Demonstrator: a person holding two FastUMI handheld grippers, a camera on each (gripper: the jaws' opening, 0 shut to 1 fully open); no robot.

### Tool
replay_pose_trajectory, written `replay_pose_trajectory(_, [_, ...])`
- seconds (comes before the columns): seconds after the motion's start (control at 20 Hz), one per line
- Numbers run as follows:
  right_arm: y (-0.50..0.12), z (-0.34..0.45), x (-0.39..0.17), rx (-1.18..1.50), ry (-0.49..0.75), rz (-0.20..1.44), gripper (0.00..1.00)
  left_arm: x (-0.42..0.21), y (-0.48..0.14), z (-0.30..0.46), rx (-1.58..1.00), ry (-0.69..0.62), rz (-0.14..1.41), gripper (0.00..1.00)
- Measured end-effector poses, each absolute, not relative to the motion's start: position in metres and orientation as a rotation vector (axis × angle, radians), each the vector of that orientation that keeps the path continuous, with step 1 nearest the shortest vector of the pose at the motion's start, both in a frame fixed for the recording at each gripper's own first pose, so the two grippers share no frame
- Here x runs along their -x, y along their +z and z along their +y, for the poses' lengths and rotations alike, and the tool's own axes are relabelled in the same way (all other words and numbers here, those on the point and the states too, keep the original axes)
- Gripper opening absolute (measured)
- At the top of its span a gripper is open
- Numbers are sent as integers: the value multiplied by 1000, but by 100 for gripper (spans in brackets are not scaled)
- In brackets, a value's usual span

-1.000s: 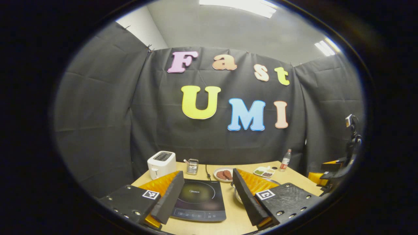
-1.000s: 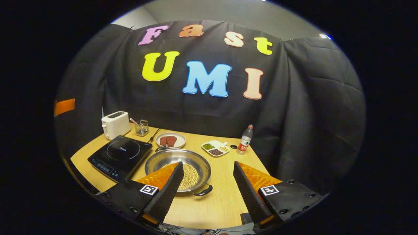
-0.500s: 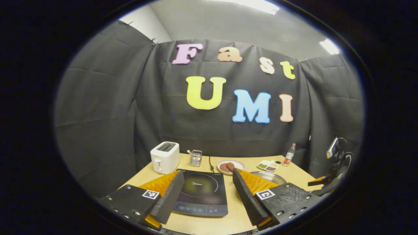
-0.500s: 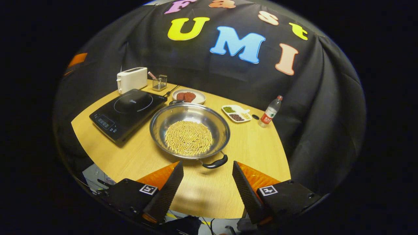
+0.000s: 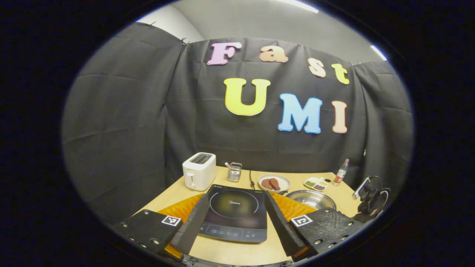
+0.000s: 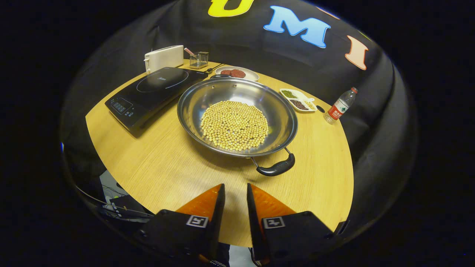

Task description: First push the handle of the pot to place it horizontally, then grasp the pot with both hands and set it on the induction cooktop.

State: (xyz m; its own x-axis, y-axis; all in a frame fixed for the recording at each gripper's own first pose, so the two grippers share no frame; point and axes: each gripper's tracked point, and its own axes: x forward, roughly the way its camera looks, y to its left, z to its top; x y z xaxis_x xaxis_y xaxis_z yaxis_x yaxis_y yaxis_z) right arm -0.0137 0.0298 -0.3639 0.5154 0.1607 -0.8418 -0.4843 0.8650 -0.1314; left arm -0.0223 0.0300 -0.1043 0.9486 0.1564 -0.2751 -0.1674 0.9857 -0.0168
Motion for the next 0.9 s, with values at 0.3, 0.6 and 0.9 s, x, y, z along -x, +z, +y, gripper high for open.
replay_pose_trajectory(0.3, [-386, 25, -4, 364, 428, 1067, 3, 16, -105, 33, 38, 230, 290, 91])
replay_pose_trajectory(0.6, [-397, 16, -15, 339, 405, 1108, 2, 0, -105, 18, 22, 230, 297, 91])
replay_pose_trajectory(0.9, [-392, 21, -17, 225, 415, 1115, 6, -15, -113, -1, 37, 211, 309, 89])
